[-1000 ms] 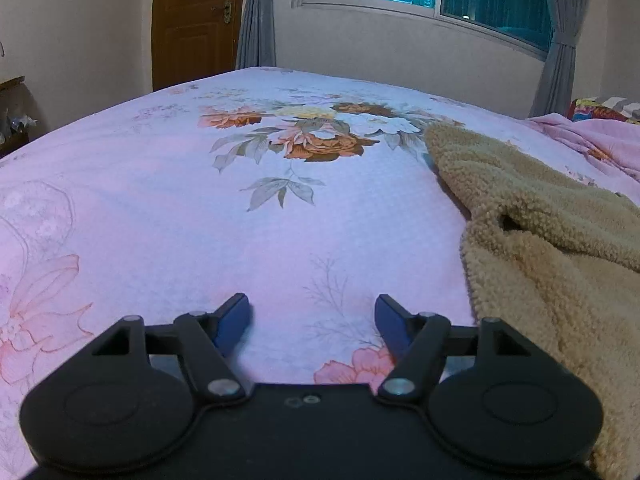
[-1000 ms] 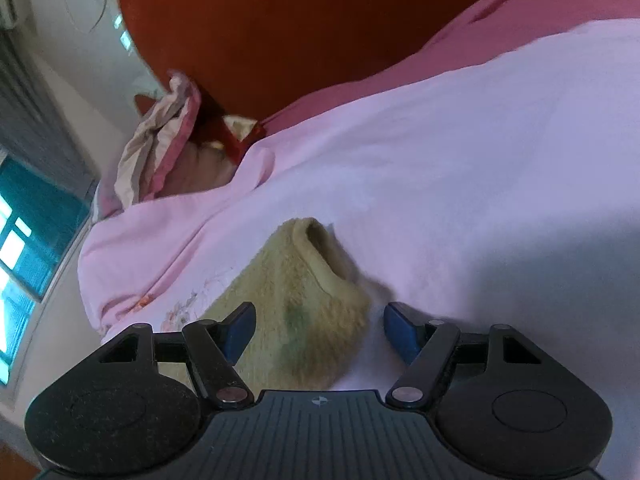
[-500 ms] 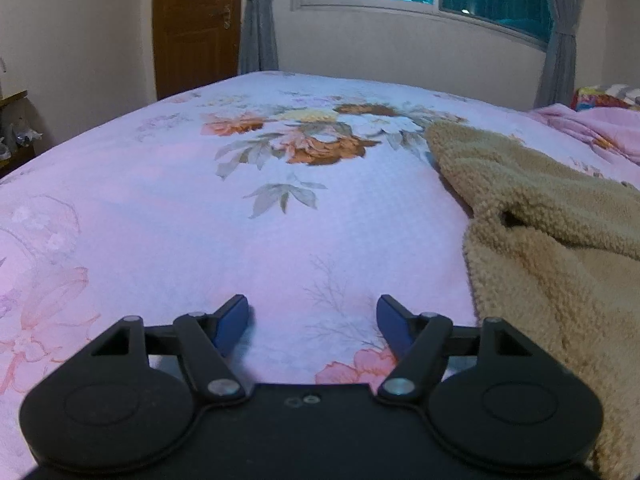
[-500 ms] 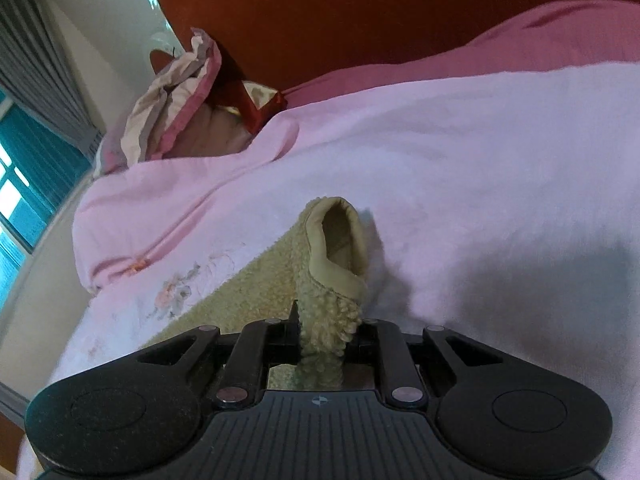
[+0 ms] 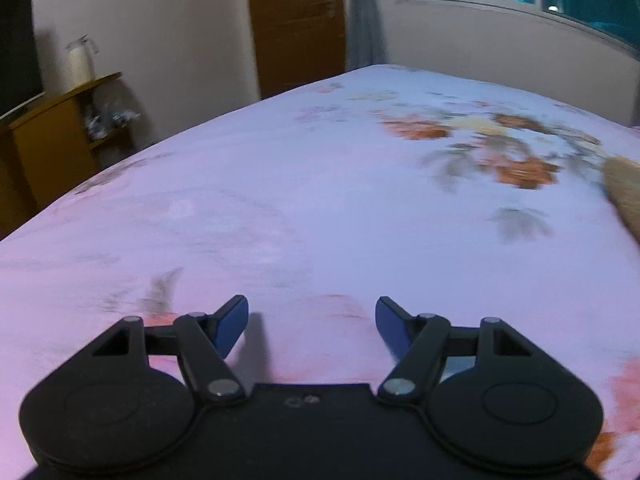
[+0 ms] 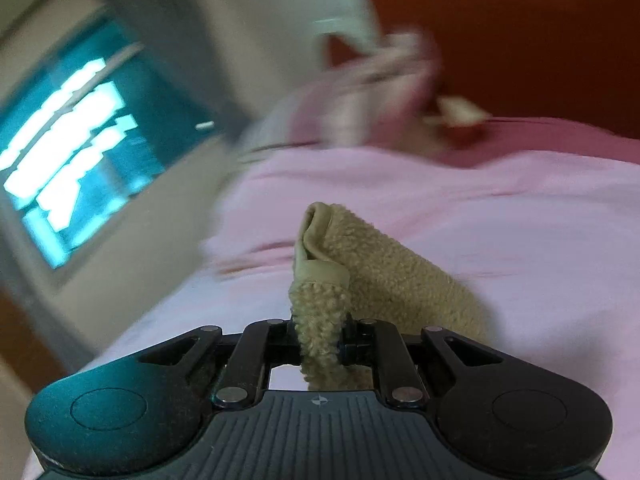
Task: Fold small clothes
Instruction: 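Grasp the other sleeve cuff with the right tool and lift it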
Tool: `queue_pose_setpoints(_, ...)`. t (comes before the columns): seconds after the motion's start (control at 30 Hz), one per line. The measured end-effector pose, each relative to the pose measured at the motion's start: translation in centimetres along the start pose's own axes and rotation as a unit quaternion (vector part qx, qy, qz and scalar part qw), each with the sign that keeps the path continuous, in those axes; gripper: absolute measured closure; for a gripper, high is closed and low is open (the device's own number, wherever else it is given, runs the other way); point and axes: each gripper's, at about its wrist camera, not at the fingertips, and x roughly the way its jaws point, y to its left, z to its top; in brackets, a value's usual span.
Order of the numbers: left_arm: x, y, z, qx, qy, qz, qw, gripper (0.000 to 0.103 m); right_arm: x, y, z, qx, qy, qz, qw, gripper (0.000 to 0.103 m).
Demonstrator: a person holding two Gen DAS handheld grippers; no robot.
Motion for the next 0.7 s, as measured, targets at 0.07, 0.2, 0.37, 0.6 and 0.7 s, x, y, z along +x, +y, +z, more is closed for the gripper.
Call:
queue_pose_setpoints(0.07,0.7,1.6,-0.1,-0.004,0.006,0.005,1.0000,0.032,1.6,6.9,-1.7,-0.030,0.007,0.049,0.998,0.089)
queue_pose_setpoints(0.2,1.4,3.3,-1.1,-0.029,0.011,-0.027,0.9991,0.031,4.4,19.8,-7.5,-0.069,0.041,0.148,0.986,0.089)
queue_pose_setpoints(0.37,1.1,3.3,-1.7,-0.033,0.000,-0.032,0.9989,0.032,7.4,33.0,-19.1,-0.127,0.121,0.235,0.956,0.089)
queue_pose_setpoints(0.6,1.9,4.3,-1.9,-0.063,-0.006,-0.055,0.9964,0.031,9.5,38.8,-36.7,-0.277,0.226,0.232,0.904,0.089)
queue_pose_setpoints(0.7,2.0,4.2,-1.9,-0.062,-0.008,-0.056,0.9965,0.030,8.9,37.2,-37.1,-0.270,0.208,0.241,0.909,0.089)
